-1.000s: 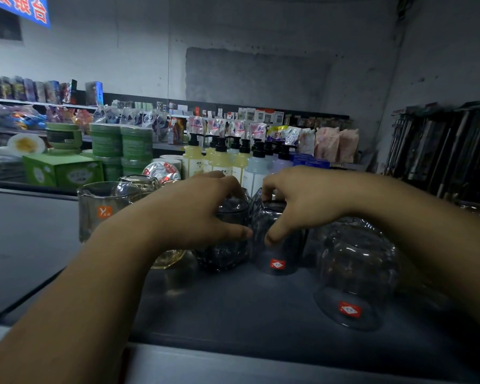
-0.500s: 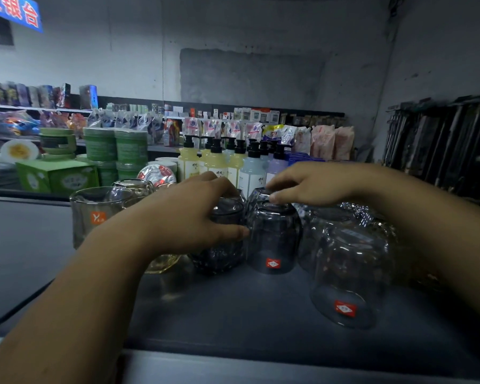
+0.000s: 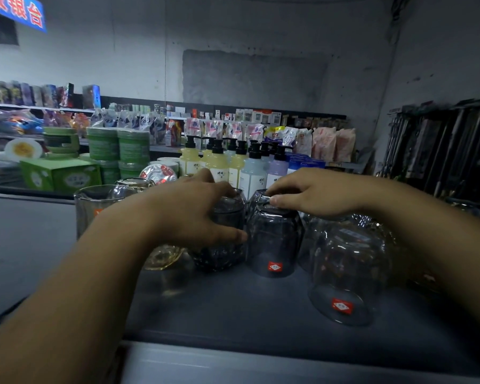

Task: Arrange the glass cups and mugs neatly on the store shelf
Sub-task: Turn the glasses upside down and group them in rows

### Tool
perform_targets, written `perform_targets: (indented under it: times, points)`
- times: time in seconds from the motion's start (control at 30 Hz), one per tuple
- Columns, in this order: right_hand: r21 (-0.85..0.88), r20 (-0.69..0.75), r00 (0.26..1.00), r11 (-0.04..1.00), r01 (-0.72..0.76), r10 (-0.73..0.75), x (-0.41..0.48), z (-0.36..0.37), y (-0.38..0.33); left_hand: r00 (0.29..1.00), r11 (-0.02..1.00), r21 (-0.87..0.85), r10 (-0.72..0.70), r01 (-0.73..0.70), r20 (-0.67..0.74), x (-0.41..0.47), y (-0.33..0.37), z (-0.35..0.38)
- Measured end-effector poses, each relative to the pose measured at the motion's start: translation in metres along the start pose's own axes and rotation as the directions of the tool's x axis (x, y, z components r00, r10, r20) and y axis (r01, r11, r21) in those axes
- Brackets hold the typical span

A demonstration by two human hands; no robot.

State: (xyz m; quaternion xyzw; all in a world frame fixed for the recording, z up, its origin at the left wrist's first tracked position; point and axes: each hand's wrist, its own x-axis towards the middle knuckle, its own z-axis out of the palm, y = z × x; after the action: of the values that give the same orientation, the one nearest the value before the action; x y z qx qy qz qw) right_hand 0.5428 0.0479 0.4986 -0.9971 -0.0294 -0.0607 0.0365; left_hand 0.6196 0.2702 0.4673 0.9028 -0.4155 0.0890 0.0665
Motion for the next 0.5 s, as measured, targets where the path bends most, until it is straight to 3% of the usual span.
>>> perform_targets:
  times: [0.1,0.23,0.33,0.5]
  points:
    - [0.002,-0.083,0.996,0.999,0.036,-0.036,-0.004,0.0,-0.007,0.995,0.999,-0.039,-0.015,0.019,0.102,0.009,0.001,-0.015]
    - [-0.034,-0.143,0.985,0.995,0.093,-0.097,-0.01,0.0,-0.022,0.996,1.0,-0.019,0.006,-0.004,0.086,0.017,0.005,-0.025]
    - [0.04,-0.195,0.976,0.994,0.105,-0.095,-0.011,0.002,-0.029,0.999,0.997,-0.072,0.024,-0.028,-0.049,0.013,-0.004,-0.027]
    - [0.327,-0.227,0.97,0.931,0.16,-0.087,-0.015,-0.001,-0.043,0.928,0.919,-0.388,-0.082,-0.071,-0.364,-0.001,-0.022,-0.029]
